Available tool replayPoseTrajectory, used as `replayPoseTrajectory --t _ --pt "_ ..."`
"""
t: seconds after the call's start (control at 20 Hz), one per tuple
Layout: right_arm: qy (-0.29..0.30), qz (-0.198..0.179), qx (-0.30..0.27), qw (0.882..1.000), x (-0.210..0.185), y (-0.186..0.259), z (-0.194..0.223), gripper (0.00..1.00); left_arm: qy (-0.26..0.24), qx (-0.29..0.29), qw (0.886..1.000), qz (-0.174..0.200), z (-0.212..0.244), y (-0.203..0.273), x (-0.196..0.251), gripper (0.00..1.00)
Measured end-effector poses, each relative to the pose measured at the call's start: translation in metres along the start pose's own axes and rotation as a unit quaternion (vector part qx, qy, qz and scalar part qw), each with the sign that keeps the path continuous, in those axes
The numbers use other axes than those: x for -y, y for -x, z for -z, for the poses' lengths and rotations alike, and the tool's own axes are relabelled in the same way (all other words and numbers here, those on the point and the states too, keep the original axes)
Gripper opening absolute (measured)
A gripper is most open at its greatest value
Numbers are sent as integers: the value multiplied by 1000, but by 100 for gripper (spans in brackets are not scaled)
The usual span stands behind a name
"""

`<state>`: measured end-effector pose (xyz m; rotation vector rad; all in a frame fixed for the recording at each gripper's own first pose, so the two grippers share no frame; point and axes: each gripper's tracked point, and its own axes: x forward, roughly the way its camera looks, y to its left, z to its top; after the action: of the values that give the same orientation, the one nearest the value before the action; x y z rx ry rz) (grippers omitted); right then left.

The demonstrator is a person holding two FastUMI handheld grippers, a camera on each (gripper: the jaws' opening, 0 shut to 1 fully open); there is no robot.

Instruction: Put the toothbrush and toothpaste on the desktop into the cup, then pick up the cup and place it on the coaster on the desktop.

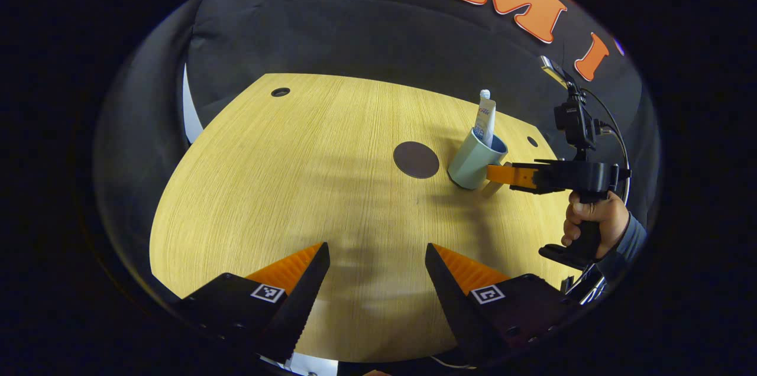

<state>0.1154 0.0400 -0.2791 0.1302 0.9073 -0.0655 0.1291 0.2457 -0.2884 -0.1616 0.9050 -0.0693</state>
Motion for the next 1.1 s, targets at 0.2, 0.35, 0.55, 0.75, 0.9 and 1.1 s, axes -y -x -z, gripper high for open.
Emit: replayPoseTrajectory --t 0.2,0.35,0.55,0.75,0.9,1.1 --pt "-19 -2 8 1000 -3 3 2 6 0 -5 1000 -6 2 -7 -3 98" --pt "-23 -9 27 999 -8 -1 -3 5 0 -8 1000 -9 -2 -13 -4 98" --pt "-5 -24 56 998 0 5 -11 5 -1 -9 1000 -13 0 -24 10 98" --pt "7 -40 65 997 2 7 -12 5 -1 -8 1000 -13 5 -13 11 98" --pt "15 -53 67 996 3 4 -13 5 2 -8 1000 -17 6 -11 11 98" --pt "29 -66 64 995 6 3 -11 5 11 -7 1000 -24 3 2 5 98"
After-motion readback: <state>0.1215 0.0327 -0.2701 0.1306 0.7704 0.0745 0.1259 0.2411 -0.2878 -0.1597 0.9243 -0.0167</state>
